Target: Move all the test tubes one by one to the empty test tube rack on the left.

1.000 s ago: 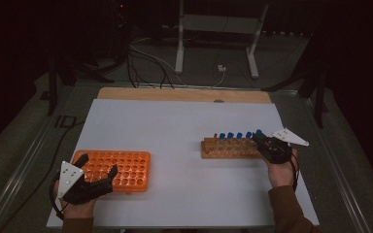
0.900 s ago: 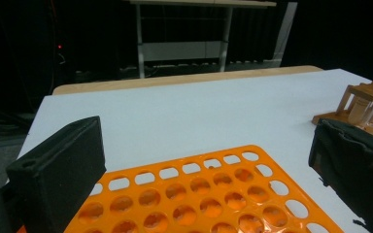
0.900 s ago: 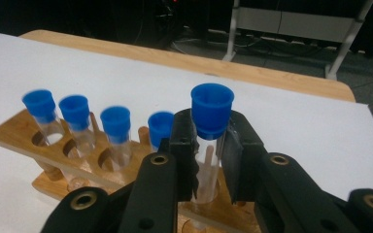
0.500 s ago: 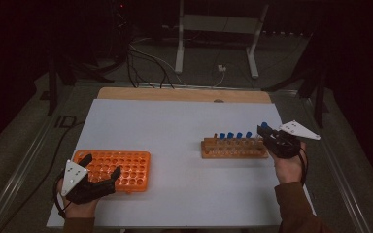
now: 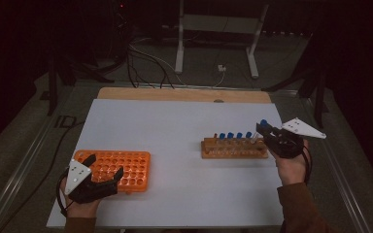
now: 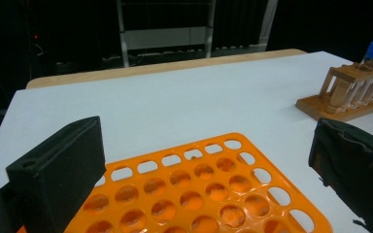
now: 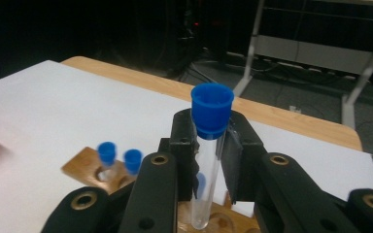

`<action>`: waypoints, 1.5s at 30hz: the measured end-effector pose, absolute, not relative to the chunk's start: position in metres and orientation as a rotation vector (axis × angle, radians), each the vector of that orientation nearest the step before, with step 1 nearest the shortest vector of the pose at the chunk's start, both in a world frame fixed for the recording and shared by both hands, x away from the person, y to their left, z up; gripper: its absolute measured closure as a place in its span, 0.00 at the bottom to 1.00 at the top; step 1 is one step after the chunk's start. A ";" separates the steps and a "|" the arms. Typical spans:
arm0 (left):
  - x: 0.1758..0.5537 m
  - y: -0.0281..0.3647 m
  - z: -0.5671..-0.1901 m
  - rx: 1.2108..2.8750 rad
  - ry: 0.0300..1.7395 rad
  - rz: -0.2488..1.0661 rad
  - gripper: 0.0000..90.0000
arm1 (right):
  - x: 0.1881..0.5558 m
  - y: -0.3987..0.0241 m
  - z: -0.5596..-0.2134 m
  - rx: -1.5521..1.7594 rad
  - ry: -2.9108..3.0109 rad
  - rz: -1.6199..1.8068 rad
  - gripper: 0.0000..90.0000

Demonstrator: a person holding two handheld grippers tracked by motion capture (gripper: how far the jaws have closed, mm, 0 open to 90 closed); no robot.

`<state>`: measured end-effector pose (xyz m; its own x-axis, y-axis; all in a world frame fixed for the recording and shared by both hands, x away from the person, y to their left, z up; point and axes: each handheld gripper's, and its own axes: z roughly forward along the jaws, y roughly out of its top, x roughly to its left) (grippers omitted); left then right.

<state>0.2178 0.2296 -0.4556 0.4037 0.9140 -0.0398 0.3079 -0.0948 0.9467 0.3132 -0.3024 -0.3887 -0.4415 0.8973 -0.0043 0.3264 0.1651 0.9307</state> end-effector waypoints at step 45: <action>0.268 0.099 -0.430 1.737 0.824 0.558 0.01 | 0.296 -0.172 -0.380 0.860 2.184 1.488 0.85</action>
<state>0.2676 0.0991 -0.4302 0.6501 0.7592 -0.0310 0.2532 -0.1780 0.9509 0.2962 -0.1718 -0.3799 -0.7497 0.6604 0.0421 0.2808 0.2598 0.9239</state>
